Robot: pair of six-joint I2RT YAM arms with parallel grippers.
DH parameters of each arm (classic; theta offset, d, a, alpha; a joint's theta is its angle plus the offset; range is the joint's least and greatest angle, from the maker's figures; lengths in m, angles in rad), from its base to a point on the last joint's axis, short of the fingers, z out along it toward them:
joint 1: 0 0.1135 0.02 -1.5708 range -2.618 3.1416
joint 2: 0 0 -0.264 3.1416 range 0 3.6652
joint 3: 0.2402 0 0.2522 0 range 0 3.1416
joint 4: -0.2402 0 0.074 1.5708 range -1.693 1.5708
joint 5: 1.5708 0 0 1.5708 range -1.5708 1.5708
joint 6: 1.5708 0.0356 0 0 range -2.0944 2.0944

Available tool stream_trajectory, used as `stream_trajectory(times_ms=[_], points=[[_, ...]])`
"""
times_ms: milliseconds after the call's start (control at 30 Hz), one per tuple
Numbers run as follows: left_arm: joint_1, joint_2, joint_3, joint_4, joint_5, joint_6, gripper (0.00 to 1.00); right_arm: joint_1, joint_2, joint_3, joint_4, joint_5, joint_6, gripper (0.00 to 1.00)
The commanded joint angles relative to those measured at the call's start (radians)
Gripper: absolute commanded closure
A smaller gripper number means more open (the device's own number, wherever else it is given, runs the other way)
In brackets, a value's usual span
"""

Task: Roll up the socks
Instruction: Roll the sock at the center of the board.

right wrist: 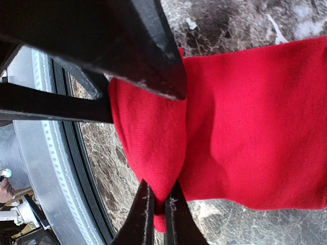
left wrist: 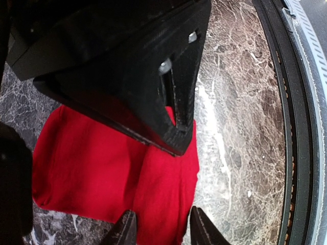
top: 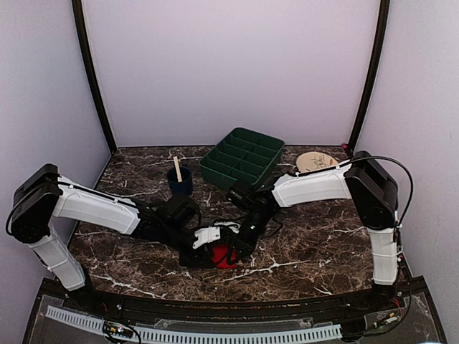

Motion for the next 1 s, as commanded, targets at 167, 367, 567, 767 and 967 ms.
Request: stream_trajectory(times_ms=[167, 367, 567, 767, 967], points=[[-0.007, 0.036, 0.033, -0.045, -0.012, -0.001, 0.63, -0.008, 0.011, -0.002, -0.002, -0.044, -0.016, 1.00], [-0.012, 0.032, 0.023, -0.023, -0.035, -0.001, 0.59, -0.010, 0.008, -0.010, -0.002, -0.054, -0.019, 1.00], [-0.019, 0.048, 0.029, -0.021, -0.036, 0.016, 0.61, -0.010, 0.011, -0.010, -0.003, -0.065, -0.019, 1.00], [-0.024, 0.062, 0.020, -0.008, -0.039, 0.014, 0.72, -0.015, 0.024, -0.010, -0.008, -0.090, -0.017, 1.00], [-0.025, 0.070, 0.016, -0.015, -0.037, 0.017, 0.88, -0.021, 0.032, -0.010, -0.008, -0.104, -0.016, 1.00]])
